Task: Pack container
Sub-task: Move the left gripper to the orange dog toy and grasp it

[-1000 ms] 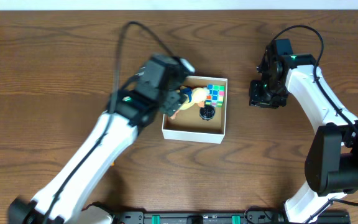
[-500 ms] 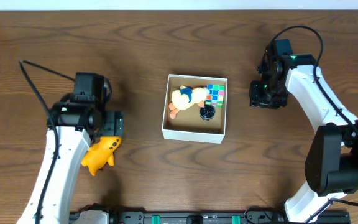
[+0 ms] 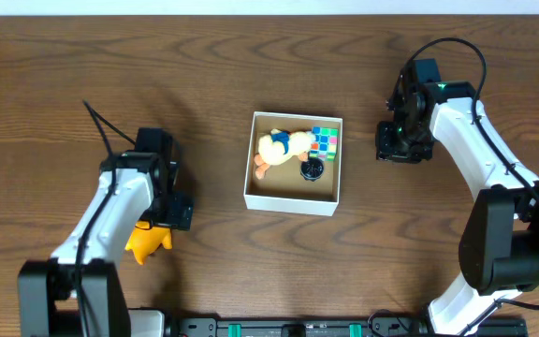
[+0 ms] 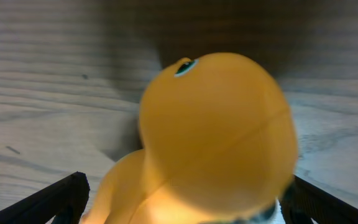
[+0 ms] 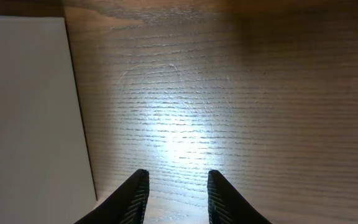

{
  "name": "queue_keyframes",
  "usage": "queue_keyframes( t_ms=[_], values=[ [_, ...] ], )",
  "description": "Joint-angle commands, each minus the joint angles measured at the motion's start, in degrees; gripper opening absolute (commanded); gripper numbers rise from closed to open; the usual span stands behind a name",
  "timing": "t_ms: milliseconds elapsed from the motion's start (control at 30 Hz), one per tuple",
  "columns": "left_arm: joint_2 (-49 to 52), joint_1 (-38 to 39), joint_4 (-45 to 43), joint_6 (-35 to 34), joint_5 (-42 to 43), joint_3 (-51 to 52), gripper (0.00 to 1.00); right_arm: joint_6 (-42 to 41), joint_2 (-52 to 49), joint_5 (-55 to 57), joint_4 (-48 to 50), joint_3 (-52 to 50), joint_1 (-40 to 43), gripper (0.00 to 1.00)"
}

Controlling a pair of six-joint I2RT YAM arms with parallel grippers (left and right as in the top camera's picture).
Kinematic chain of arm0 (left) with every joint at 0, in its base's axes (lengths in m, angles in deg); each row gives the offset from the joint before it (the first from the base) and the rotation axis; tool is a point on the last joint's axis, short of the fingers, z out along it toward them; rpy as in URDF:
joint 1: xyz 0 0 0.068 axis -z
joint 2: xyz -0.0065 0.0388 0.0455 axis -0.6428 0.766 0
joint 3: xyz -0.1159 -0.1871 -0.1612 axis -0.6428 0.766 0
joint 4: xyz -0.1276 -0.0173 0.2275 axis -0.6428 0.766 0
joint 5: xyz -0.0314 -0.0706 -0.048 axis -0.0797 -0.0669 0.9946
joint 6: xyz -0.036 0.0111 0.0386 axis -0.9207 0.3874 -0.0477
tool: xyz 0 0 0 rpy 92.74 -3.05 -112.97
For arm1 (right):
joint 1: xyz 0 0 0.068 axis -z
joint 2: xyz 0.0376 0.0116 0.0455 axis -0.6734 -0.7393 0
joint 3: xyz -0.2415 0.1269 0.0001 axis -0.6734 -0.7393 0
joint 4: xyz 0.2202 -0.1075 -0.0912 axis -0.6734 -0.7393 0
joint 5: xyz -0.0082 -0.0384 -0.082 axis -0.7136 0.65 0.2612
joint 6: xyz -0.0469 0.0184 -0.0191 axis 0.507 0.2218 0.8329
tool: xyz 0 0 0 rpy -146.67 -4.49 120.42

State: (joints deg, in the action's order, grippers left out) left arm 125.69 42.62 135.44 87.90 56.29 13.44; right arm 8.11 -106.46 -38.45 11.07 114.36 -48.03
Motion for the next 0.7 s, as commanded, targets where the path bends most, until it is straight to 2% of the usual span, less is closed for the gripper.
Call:
queue_keyframes(
  t_ms=[0, 133, 200, 267, 333, 433, 567, 667],
  values=[
    [3.8, -0.3, 0.0, 0.8, 0.0, -0.1, 0.98, 0.9, -0.3, 0.2, 0.0, 0.0, 0.2, 0.34],
    [7.3, -0.3, 0.0, 0.5, 0.0, -0.1, 0.99, 0.9, -0.3, 0.2, 0.0, 0.0, 0.2, 0.33],
    [8.2, -0.3, -0.3, 0.5, 0.5, -0.1, 0.93, 0.9, -0.3, 0.2, 0.0, 0.0, 0.2, 0.33],
    [8.3, -0.3, -0.8, 0.6, 1.8, -0.1, 0.81, 0.9, -0.3, 0.2, 0.0, 0.0, 0.2, 0.33],
    [8.3, -0.3, -1.1, 0.6, 2.0, -0.1, 0.63, 0.9, -0.3, 0.2, 0.0, 0.0, 0.2, 0.33],
    [8.3, -0.3, -1.1, 0.6, 2.0, -0.2, 0.41, 0.9, -0.3, 0.2, 0.0, 0.0, 0.2, 0.33],
    [8.3, -0.3, -1.0, 0.5, 2.0, -0.5, 0.22, 0.9, -0.3, 0.2, 0.2, 0.0, 0.2, 0.34],
    [8.3, -0.3, -0.5, 0.5, 2.0, -1.6, 0.15, 0.9, -0.3, 0.2, 0.2, 0.0, 0.2, 0.34]
  ],
)
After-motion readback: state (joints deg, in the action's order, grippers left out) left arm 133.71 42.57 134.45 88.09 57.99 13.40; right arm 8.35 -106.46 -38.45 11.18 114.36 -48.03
